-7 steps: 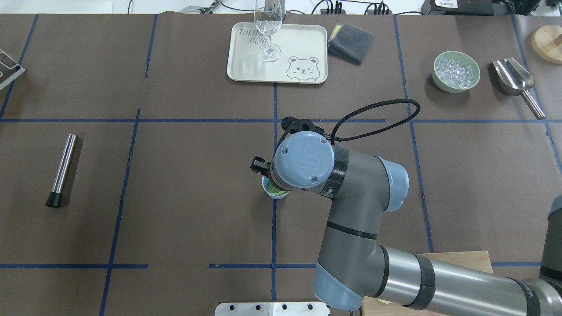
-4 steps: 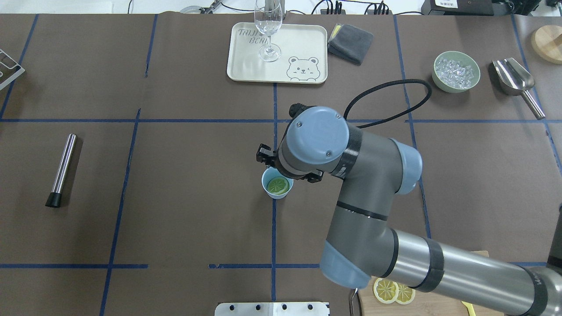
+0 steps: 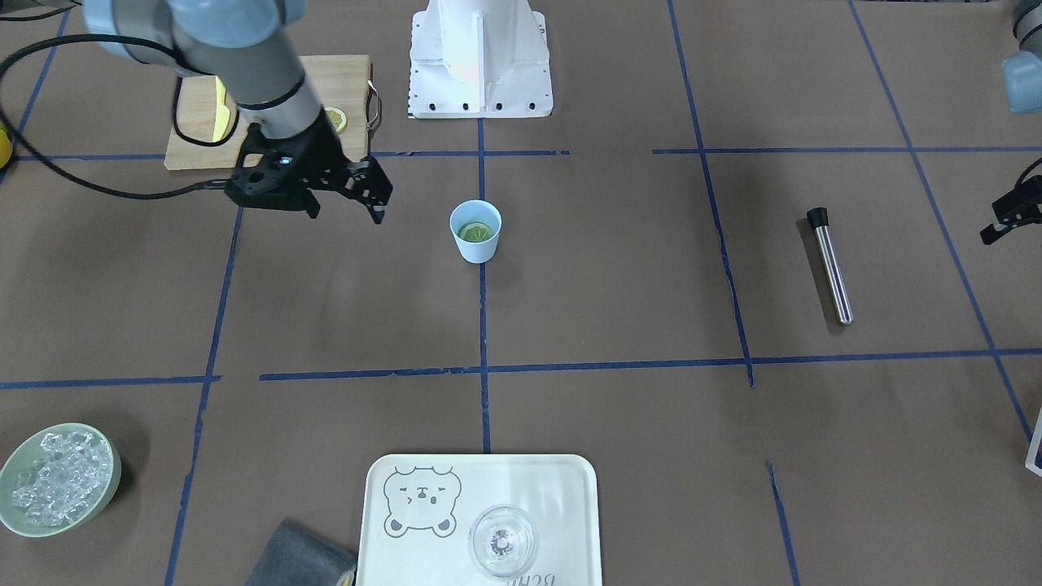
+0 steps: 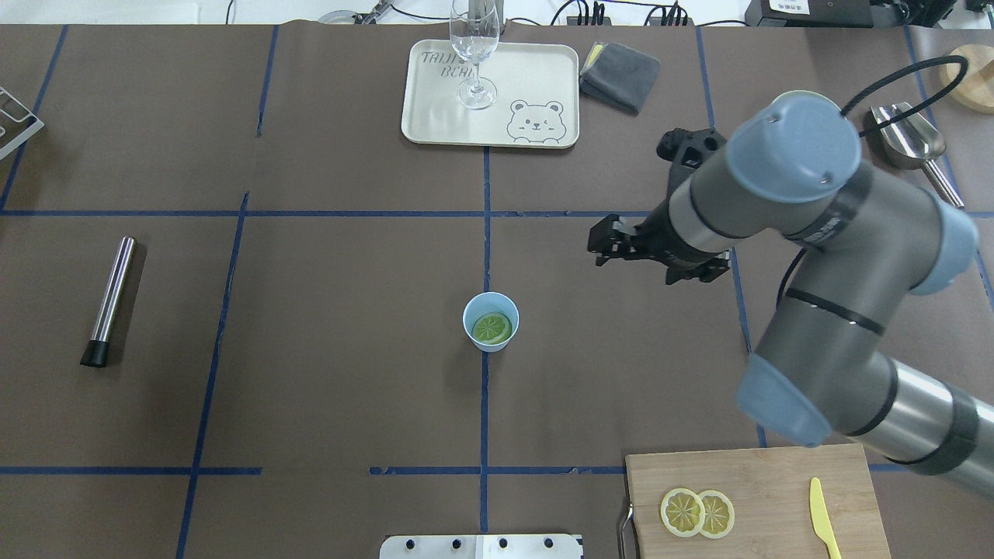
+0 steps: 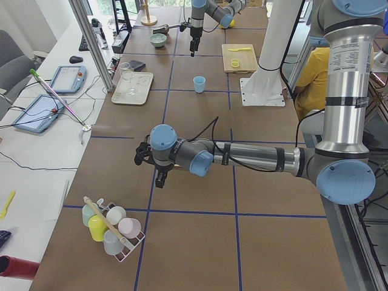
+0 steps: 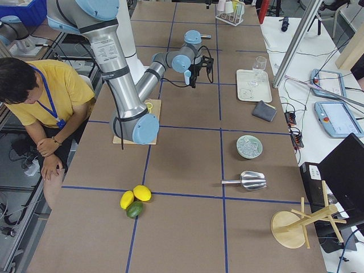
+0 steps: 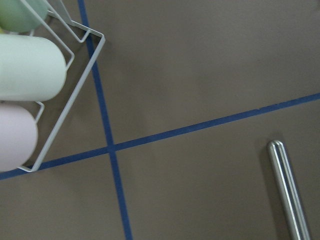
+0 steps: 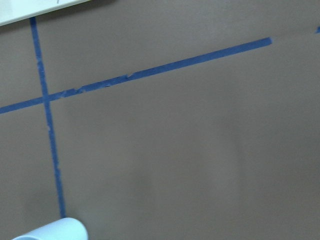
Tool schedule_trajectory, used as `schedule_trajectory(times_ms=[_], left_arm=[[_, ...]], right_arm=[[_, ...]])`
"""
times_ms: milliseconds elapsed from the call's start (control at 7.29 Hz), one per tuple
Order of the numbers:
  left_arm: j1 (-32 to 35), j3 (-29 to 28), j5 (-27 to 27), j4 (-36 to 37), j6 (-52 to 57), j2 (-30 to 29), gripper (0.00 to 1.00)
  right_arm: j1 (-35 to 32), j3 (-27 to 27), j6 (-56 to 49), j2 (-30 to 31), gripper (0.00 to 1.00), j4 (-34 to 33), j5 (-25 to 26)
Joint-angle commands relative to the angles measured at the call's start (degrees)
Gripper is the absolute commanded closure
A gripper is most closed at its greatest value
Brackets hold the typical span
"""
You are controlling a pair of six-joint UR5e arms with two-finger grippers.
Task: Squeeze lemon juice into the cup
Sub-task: 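Move the right gripper toward the glass bowl while the left gripper reaches the metal rod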
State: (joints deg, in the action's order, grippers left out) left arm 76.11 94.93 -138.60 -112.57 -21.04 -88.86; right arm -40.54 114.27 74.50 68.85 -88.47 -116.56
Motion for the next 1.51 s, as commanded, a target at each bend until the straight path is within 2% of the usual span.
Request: schedule_trajectory(times_ms=[0,274,412,549,823,1372], left_arm=[[-9.37,0.34,2.35,-2.65,-13.53,-0.61,0.0],[-13.68,-0.53,3.51,-3.89,-16.23,-1.84,0.03],[-16.84,-0.89,9.78,-3.8,-17.54,-3.75,0.03],[-17.22,-2.8,11.58,-3.97,-17.03,-4.38,0.03],[-18.62,-6.59,13.26,-4.5,-17.11,-7.62,0.04],[-20.73,-10.28,13.62,-4.77,-17.02,-9.48,0.1]], right_arm=[[-7.51,2.18,-13.8,9.08,0.0,0.14,-4.19],[-8.67,0.18,-19.38,12.26,0.0,3.11,-3.85],[-8.76,-0.27,-19.22,12.36,0.0,4.43,-3.93],[-8.76,-0.19,-19.04,12.36,0.0,4.53,-3.93],[-8.68,-0.28,-19.04,12.53,0.0,4.53,-3.93],[-8.68,-0.19,-18.95,12.71,0.0,4.53,-5.52]])
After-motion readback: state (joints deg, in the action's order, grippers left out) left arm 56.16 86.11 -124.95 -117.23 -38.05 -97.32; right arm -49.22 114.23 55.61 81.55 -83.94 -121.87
